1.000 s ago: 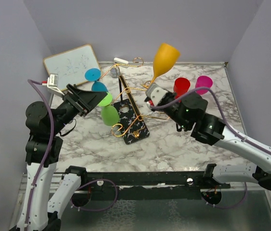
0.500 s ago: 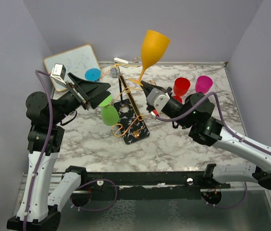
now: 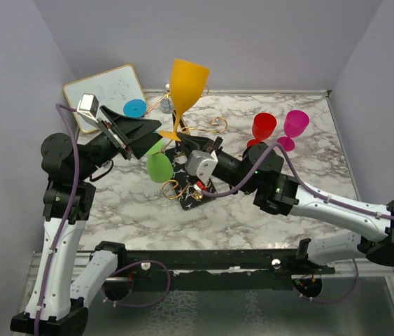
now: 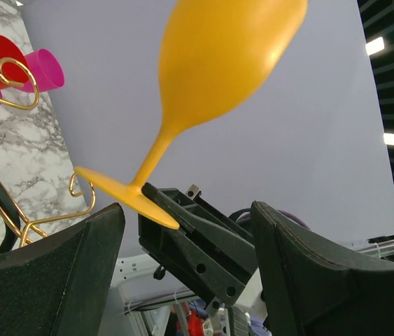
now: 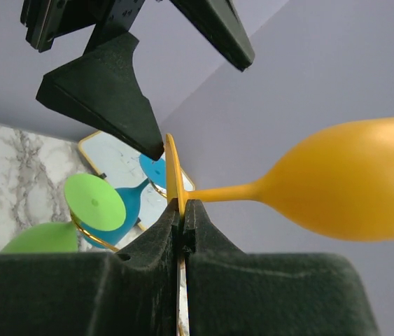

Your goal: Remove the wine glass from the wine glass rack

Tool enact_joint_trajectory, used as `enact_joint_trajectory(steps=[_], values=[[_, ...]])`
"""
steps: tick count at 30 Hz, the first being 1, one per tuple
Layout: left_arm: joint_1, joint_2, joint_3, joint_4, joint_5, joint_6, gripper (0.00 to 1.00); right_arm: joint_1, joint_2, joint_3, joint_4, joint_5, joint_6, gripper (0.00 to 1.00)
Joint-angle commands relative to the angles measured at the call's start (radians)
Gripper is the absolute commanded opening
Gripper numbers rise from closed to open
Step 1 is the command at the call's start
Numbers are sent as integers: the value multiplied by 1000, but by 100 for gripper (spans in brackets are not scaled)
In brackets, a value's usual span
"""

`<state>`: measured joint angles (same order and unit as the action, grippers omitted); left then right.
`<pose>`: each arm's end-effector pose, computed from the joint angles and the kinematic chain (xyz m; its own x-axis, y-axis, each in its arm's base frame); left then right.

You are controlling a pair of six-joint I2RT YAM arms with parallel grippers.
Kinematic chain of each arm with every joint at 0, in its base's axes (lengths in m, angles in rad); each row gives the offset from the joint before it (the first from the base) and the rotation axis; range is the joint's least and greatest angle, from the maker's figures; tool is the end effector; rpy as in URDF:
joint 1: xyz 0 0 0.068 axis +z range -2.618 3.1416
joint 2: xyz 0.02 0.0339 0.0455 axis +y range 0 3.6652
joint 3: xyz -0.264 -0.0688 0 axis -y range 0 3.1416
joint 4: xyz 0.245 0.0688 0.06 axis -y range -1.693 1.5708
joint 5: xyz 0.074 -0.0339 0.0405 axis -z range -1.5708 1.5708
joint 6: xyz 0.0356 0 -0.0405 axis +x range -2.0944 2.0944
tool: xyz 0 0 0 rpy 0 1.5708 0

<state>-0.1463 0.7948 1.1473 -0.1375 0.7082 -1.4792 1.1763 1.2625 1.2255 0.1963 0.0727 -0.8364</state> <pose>0.1381 -0.0438 0.4644 -0.7170 -0.6589 -0.2276 0.2778 0.0293 -0.9602 0.1158 0.2714 0.4333 0.7038 -0.2355 -0.6702 -0.5533 0.4099 -0.7251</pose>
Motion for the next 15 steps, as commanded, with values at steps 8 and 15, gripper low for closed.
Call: enact_joint_trajectory(steps=[8, 15], values=[[-6, -33, -49, 37, 17, -33, 72, 126, 48, -34, 270, 118, -249, 1], [-6, -40, -56, 43, 15, -32, 56, 173, 86, -70, 286, 170, -338, 1]])
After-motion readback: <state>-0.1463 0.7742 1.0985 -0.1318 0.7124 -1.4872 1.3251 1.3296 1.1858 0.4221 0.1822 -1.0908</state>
